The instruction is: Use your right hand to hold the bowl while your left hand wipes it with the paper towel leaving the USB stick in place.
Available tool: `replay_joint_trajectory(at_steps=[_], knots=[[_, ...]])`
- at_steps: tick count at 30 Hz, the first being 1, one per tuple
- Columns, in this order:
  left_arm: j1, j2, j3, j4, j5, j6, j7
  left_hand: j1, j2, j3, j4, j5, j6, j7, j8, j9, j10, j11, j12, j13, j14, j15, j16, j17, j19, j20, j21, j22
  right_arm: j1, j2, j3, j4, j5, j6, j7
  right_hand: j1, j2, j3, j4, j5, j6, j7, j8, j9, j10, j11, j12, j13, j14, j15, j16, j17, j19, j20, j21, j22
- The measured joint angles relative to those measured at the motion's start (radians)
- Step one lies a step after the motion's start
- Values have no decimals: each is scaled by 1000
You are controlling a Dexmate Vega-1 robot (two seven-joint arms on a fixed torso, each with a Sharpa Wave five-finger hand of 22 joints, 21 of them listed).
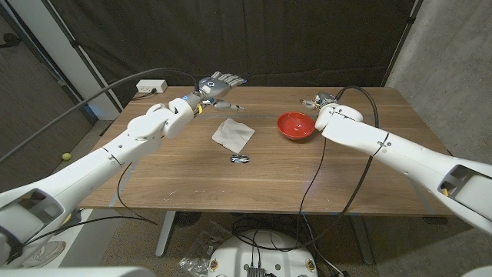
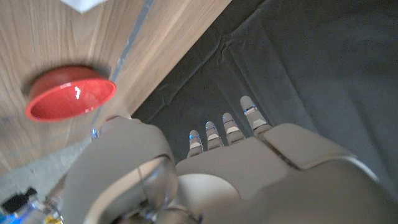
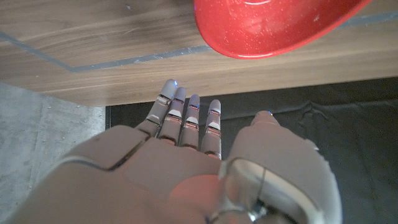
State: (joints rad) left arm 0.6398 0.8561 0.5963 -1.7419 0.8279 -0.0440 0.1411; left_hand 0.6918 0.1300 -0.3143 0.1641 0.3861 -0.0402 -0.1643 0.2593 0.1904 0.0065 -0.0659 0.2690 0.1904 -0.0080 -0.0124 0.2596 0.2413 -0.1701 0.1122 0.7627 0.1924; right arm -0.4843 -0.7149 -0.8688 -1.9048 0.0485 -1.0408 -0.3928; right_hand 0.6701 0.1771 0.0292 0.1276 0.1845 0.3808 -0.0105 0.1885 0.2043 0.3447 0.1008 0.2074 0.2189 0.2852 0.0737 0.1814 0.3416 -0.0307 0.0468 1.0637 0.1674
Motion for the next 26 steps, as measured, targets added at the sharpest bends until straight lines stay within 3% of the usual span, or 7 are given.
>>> replay_joint_trajectory(at_steps=[7,9,13,15,19,21,26], knots=[[39,-10,-64,98,-193,-151,155,-33,33,5,5,0,28,-18,0,0,26,-6,2,0,17,0,3,-5,0,0,-5,-2,-127,7,112,38,-17,226,-64,-95,3,0,36,-4,-79,-7,-8,-5,-38,-13,-4,-15,-63,-15,0,-29,-49,-8,-49,3],[45,-15,-77,129,-193,-151,155,-33,33,4,4,0,33,-23,0,0,31,0,2,0,17,0,3,-5,0,0,-9,-2,-154,16,125,46,-23,293,-76,-123,0,-6,44,-4,-94,-5,-8,-5,-38,-13,-4,-15,-66,-18,0,-35,-49,-7,-57,3],[52,-25,-99,186,-328,-286,220,-42,42,4,4,0,48,-23,0,0,43,3,2,0,17,0,3,-8,0,0,-9,-2,-186,30,174,83,-41,416,-98,-176,-9,-18,56,-4,-105,-9,-8,-5,-40,-12,-4,-20,-79,-30,0,-46,-53,-11,-70,3],[54,-33,-110,228,-369,-337,237,-42,42,7,7,0,53,-21,0,-1,49,7,2,0,17,0,3,-9,0,0,-9,-2,-199,39,188,96,-53,476,-111,-210,-15,-30,53,-4,-108,-13,-8,-5,-40,-12,-4,-21,-90,-41,0,-54,-55,-13,-78,3],[54,-40,-124,286,-422,-415,259,-55,45,9,9,0,89,-11,7,-5,67,0,2,0,22,-5,3,-13,0,0,-9,-2,-220,62,211,118,-106,576,-147,-282,-18,-49,50,8,-104,-17,0,-6,-46,-17,0,-24,-125,-61,0,-77,-101,-46,-117,3],[54,-45,-129,315,-438,-448,267,-56,44,12,5,0,90,-12,7,-5,67,0,2,0,22,-5,3,-14,0,0,-9,-2,-226,71,216,120,-132,588,-161,-294,-16,-54,45,12,-99,-22,4,-9,-46,-17,4,-26,-133,-70,0,-87,-125,-55,-133,1],[48,-58,-133,387,-486,-529,271,-71,42,13,4,0,87,-9,-1,-5,64,2,2,0,22,-5,-5,-15,0,0,-20,-2,-242,98,223,116,-183,591,-180,-298,-20,-47,38,16,-88,-25,8,-9,-32,-26,4,-29,-135,-72,0,-103,-131,-61,-146,0]])
